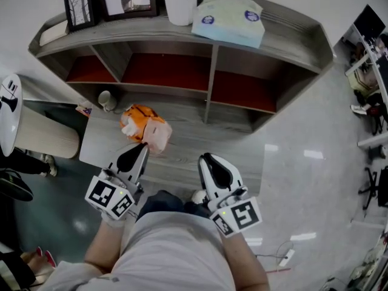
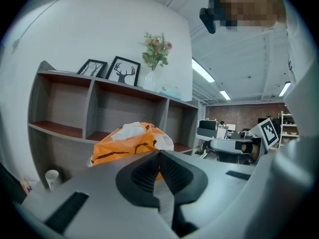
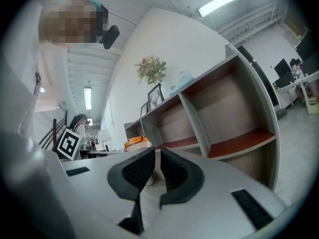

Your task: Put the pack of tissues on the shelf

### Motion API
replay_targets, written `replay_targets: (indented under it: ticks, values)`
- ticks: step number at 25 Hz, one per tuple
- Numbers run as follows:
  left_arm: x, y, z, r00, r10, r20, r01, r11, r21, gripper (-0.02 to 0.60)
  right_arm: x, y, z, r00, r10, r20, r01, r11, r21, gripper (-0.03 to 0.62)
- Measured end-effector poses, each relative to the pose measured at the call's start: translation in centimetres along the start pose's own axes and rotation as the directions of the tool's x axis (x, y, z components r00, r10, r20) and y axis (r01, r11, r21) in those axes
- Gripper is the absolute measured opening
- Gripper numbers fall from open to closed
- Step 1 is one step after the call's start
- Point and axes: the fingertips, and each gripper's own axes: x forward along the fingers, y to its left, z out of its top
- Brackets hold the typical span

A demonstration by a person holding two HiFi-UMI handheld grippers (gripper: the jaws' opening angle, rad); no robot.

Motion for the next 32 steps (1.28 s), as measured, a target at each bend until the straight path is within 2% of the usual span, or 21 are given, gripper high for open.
replay_targets:
  ticks: [9, 17, 32]
  values:
    - [5.4, 0.7, 3.3, 0.995, -0.098, 0.01, 0.097, 0.994, 0.057, 0.016, -0.8, -1.4, 1.6, 0.994, -0.102, 0.034, 0.103, 0.995, -0.012, 0.044]
    - [10.6, 2.4, 6.0, 0.981, -0.192, 0.009, 0.19, 0.978, 0.091, 0.017, -1.2, -1.8, 2.6, 0.967, -0.241, 0.083, 0.244, 0.97, -0.022, 0.044]
    - [18.0, 3.7, 5.6, 0.976, -0.217, -0.007, 0.217, 0.971, 0.096, 0.018, -2.7, -1.7, 3.2, 0.898, -0.422, 0.125, 0.428, 0.904, -0.022, 0.044]
